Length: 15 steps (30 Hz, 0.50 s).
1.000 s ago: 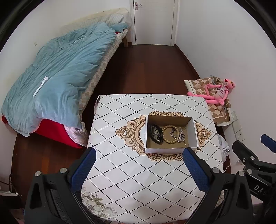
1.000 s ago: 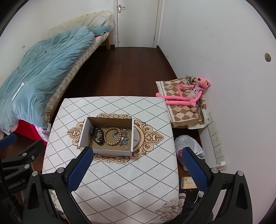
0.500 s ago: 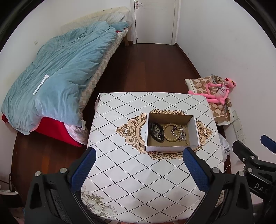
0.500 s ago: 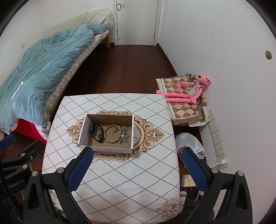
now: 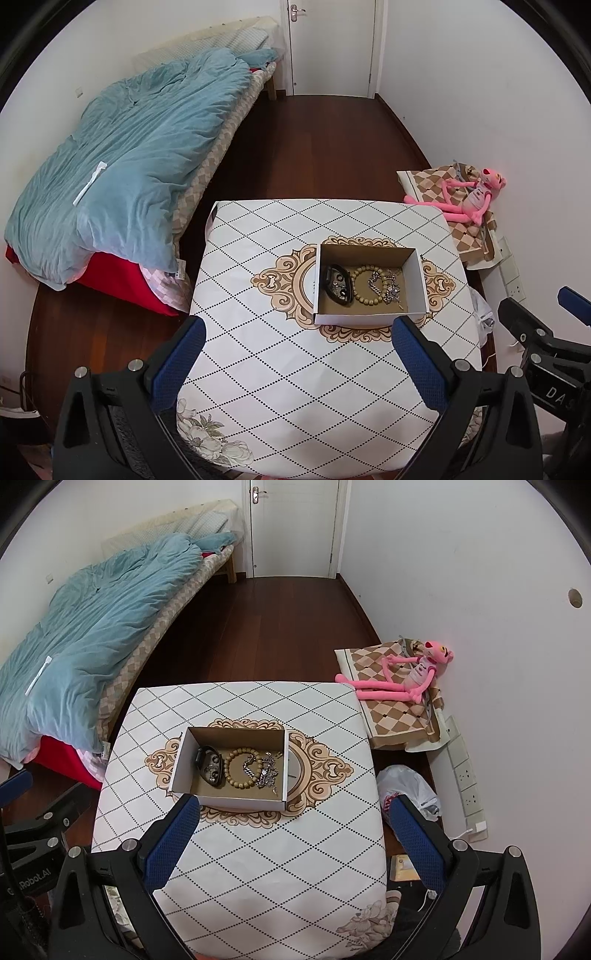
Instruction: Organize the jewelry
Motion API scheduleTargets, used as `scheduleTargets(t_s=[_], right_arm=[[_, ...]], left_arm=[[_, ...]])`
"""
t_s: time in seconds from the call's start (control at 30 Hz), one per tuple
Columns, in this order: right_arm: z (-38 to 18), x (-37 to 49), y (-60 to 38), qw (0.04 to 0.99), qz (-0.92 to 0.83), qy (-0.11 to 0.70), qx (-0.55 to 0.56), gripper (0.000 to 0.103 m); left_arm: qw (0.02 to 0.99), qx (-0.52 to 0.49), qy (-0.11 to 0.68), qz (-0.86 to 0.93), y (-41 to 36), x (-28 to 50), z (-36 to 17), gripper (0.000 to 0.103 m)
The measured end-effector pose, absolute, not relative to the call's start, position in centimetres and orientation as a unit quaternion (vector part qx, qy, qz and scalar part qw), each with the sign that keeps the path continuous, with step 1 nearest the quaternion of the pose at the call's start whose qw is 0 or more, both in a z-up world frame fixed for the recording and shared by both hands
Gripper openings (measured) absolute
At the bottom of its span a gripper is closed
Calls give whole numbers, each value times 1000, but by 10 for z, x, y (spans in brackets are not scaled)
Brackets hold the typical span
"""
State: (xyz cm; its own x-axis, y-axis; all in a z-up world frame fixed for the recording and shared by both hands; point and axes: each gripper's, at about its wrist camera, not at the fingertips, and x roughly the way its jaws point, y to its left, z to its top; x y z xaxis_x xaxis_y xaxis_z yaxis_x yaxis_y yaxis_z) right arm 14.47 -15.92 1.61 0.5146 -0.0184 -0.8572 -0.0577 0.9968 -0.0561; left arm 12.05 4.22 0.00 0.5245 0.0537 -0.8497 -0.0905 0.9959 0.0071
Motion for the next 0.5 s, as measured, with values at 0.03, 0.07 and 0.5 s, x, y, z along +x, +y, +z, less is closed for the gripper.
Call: scheduleTargets(t_s=[0.03,0.07,0.5], right_arm=[[16,145,-159,869,12,493,-39,103],[16,145,-158,869,12,493,-39,103],[16,145,-157,869,10,493,-40,103]], left_arm=[[873,-20,486,41,42,121,0,102],[873,-20,486,41,42,120,0,102],[873,-20,486,41,44,118,0,102]])
